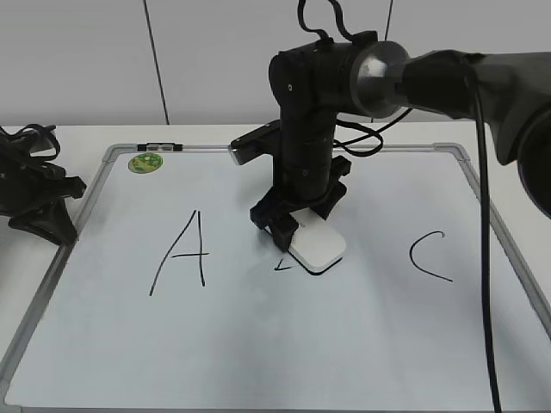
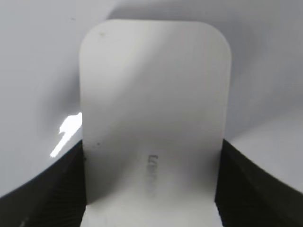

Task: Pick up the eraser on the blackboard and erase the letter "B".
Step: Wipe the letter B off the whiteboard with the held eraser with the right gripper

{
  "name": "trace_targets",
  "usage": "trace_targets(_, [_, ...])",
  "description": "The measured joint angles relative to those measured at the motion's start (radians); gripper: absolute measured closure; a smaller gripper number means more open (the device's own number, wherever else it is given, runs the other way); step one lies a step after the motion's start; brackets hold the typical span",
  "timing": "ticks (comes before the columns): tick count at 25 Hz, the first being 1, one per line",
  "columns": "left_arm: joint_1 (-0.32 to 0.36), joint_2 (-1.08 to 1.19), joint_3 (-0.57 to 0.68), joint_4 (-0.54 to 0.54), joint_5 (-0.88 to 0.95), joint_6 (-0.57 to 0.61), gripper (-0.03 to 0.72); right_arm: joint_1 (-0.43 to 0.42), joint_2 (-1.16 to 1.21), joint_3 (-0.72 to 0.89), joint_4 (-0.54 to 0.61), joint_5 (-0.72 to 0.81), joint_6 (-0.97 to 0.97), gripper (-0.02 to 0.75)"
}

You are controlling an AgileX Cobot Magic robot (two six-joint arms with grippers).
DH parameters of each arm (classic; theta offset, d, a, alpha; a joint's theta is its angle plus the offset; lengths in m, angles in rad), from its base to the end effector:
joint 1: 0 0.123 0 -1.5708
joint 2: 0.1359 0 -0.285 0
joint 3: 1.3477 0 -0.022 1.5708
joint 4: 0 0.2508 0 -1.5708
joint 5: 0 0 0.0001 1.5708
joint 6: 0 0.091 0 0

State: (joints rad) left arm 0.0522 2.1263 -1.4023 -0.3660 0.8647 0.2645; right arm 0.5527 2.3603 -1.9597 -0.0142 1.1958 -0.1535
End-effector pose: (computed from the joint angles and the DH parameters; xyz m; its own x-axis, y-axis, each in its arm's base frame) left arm 0.4061 -0.0036 0.1240 -0.9936 -0.0319 -0.1087 -0.0015 0.9632 -0.2687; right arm 0.4079 0.2502 0.1472 -0.7560 -0.6520 -0.0587 -0.6519 0.7580 -0.0228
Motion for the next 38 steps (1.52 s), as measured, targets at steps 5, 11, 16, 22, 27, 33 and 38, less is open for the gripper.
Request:
trace_targets(5, [0.0, 0.0, 0.0, 0.0, 0.0, 0.0, 0.658, 0.009, -0.04, 0.099, 0.014, -0.067, 0.0, 0.2])
trace_targets(11, [0.0, 0.0, 0.0, 0.002, 0.0, 0.0, 0.658, 0.028, -0.099, 0.191, 0.069, -0.058, -0.002, 0.2])
trace_targets(16, [0.0, 0.0, 0.0, 0.002, 0.002, 0.0, 0.657, 0.046, -0.131, 0.232, 0.119, -0.02, -0.006, 0.2])
trace_targets(22, [0.0, 0.0, 0.0, 0.002, 0.002, 0.0, 0.657, 0.06, -0.148, 0.264, 0.113, -0.007, -0.015, 0.201])
trace_targets(27, [0.0, 0.0, 0.0, 0.002, 0.002, 0.0, 0.657, 0.062, -0.148, 0.264, 0.02, -0.003, 0.007, 0.201])
trace_targets(33, [0.0, 0.0, 0.0, 0.002, 0.004, 0.0, 0.657, 0.064, -0.148, 0.267, -0.052, -0.003, 0.034, 0.201])
trace_targets(38, [0.0, 0.0, 0.0, 0.002, 0.004, 0.0, 0.657, 0.064, -0.124, 0.231, -0.072, 0.023, 0.049, 0.201])
